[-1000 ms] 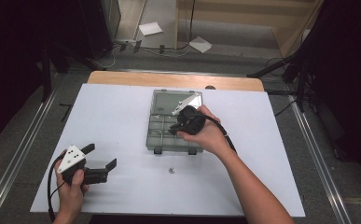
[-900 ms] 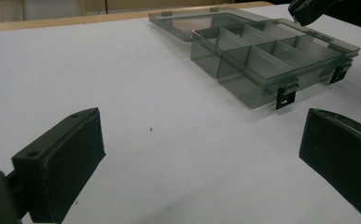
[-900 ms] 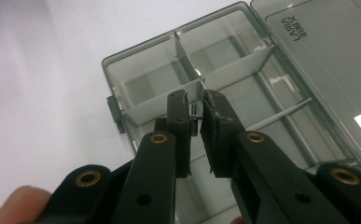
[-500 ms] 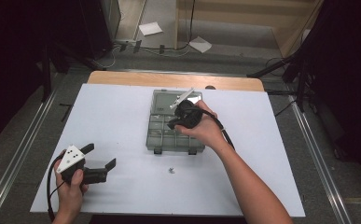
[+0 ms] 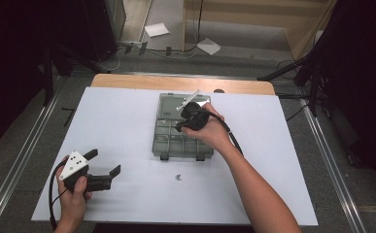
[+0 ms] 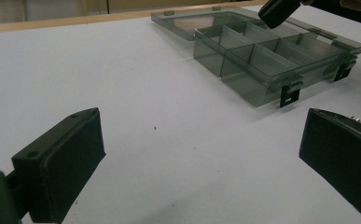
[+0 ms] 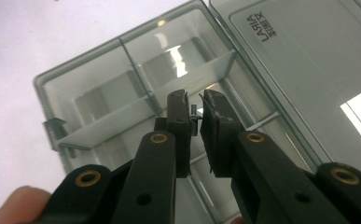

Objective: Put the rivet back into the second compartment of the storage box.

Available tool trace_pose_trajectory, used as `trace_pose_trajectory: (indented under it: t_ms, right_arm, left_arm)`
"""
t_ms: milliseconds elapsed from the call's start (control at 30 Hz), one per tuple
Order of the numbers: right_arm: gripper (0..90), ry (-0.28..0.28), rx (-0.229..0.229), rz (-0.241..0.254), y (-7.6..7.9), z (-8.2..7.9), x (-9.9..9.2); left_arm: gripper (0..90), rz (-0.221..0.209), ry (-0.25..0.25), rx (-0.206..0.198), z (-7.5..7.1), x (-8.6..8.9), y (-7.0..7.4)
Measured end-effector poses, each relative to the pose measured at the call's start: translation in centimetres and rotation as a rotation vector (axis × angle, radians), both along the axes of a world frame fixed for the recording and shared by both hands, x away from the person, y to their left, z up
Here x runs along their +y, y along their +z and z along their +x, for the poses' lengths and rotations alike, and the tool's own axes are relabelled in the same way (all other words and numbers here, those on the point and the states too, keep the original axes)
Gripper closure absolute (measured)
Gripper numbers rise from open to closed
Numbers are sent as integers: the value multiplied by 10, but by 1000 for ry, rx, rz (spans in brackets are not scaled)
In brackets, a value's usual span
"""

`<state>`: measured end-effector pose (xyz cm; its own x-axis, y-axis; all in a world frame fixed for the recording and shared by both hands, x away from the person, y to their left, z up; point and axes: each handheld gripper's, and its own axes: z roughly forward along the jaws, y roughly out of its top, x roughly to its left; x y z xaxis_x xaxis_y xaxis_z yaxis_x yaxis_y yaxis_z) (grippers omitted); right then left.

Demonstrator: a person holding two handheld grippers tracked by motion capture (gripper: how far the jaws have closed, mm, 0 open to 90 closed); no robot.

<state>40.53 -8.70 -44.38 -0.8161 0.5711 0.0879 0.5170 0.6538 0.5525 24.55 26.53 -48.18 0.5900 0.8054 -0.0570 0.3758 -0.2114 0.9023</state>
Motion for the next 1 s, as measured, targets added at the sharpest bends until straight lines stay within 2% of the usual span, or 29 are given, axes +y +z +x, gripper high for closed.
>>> trace_pose_trajectory:
  t_ms: [100, 200, 267, 333, 400, 500, 567, 600, 700, 733, 767, 867, 933, 1000]
  right_arm:
    - [825, -4, 3, -15, -6, 4, 1]
    - [788, -2, -1, -3, -8, 4, 1]
    - [623, 17, 15, 30, -6, 2, 1]
    - [602, 25, 11, 28, -6, 2, 1]
    - [515, 35, 19, 54, -3, -2, 0]
    - [454, 41, 19, 78, 1, -6, -2]
    - [428, 49, 17, 79, 3, -8, -2]
    - [361, 58, 8, 71, 5, -13, -1]
    - [319, 69, 3, 71, 7, -18, -1]
    - [237, 70, 4, 69, 8, -24, 0]
    - [210, 78, 4, 68, 8, -26, 0]
    - [134, 75, -6, 65, 9, -34, 0]
    - [121, 73, -8, 68, 9, -40, 0]
    - [0, 63, -18, 57, 8, -45, 1]
  left_arm:
    - [0, -3, 0, 0, 0, 0, 0]
    - [0, -5, 0, -2, 0, 0, 0]
    - [0, -5, -1, -3, 0, 0, 0]
    - [0, -3, -1, -2, 0, 1, 0]
    - [0, -4, -2, -3, 0, 0, 0]
    - [0, -5, -1, -4, -1, 0, 0]
    - [0, -5, 0, -5, -1, 0, 1]
    - [0, -7, 1, -5, -1, 0, 1]
    - [0, -6, 1, -5, -1, 0, 1]
    - [0, -4, 1, -5, -1, 0, 1]
    - [0, -2, 3, -9, 0, 1, 1]
    - [0, -10, 13, -8, 0, 3, 2]
    - [0, -11, 16, -7, 0, 4, 2]
    - [0, -11, 17, -6, 0, 3, 2]
